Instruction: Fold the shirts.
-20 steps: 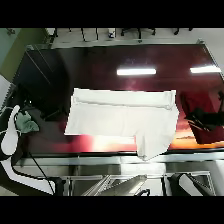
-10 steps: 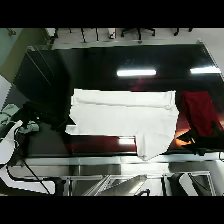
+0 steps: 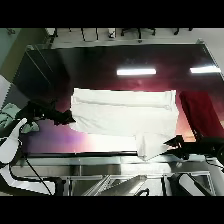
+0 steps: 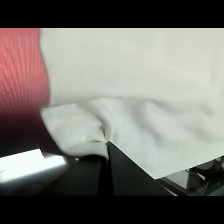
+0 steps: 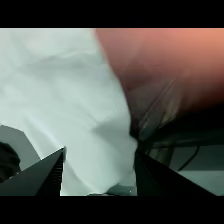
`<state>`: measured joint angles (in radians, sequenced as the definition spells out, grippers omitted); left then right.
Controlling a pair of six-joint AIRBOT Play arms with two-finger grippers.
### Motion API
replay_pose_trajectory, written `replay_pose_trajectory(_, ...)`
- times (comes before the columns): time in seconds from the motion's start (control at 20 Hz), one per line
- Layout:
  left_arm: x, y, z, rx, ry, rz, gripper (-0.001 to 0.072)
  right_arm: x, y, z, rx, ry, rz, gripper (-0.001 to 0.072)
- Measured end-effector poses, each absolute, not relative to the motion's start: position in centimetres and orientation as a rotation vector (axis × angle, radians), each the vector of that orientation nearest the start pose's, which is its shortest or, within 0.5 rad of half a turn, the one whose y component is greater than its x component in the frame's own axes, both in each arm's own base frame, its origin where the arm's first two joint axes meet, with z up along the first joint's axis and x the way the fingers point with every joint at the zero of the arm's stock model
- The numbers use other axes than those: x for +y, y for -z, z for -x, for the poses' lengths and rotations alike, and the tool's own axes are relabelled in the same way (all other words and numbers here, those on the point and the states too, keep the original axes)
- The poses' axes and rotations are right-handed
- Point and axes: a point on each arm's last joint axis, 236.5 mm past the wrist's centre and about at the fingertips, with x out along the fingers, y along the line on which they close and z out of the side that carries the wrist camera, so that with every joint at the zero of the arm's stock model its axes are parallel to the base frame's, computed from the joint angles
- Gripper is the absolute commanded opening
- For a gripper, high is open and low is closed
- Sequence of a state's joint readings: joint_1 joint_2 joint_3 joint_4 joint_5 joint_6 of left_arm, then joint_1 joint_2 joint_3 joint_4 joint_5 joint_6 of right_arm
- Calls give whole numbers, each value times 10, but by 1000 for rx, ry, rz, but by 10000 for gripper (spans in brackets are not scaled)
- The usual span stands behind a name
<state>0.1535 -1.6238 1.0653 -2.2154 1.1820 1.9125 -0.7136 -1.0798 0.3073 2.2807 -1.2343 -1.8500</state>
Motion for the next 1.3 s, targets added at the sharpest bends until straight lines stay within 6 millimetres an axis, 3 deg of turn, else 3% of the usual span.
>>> replay_pose_trajectory(0.05,-78,105,-360,1537,381,555,16,40,113,-187,1484,10,-1213,385)
replay_pose_trajectory(0.1,-79,104,-359,1541,385,555,16,44,117,-191,1483,-7,-1205,135)
replay_pose_trajectory(0.15,-79,104,-359,1543,388,556,16,47,122,-194,1482,-20,-1187,53)
replay_pose_trajectory(0.2,-80,104,-358,1548,392,557,16,50,124,-197,1478,-37,-1176,20)
replay_pose_trajectory(0.35,-80,103,-351,1580,391,563,16,54,122,-207,1461,-76,-1140,20)
replay_pose_trajectory(0.5,-69,109,-327,1682,337,526,16,40,116,-217,1434,-55,-1052,20)
replay_pose_trajectory(0.8,-25,115,-257,1834,156,398,16,11,92,-198,1474,104,-916,20)
replay_pose_trajectory(0.95,-1,112,-241,1824,74,377,16,6,80,-203,1428,118,-892,20)
replay_pose_trajectory(1.1,8,97,-253,1760,50,374,15,7,55,-237,1299,63,-902,20)
replay_pose_trajectory(1.3,1,63,-307,1607,86,334,16,6,19,-302,1136,-5,-837,20)
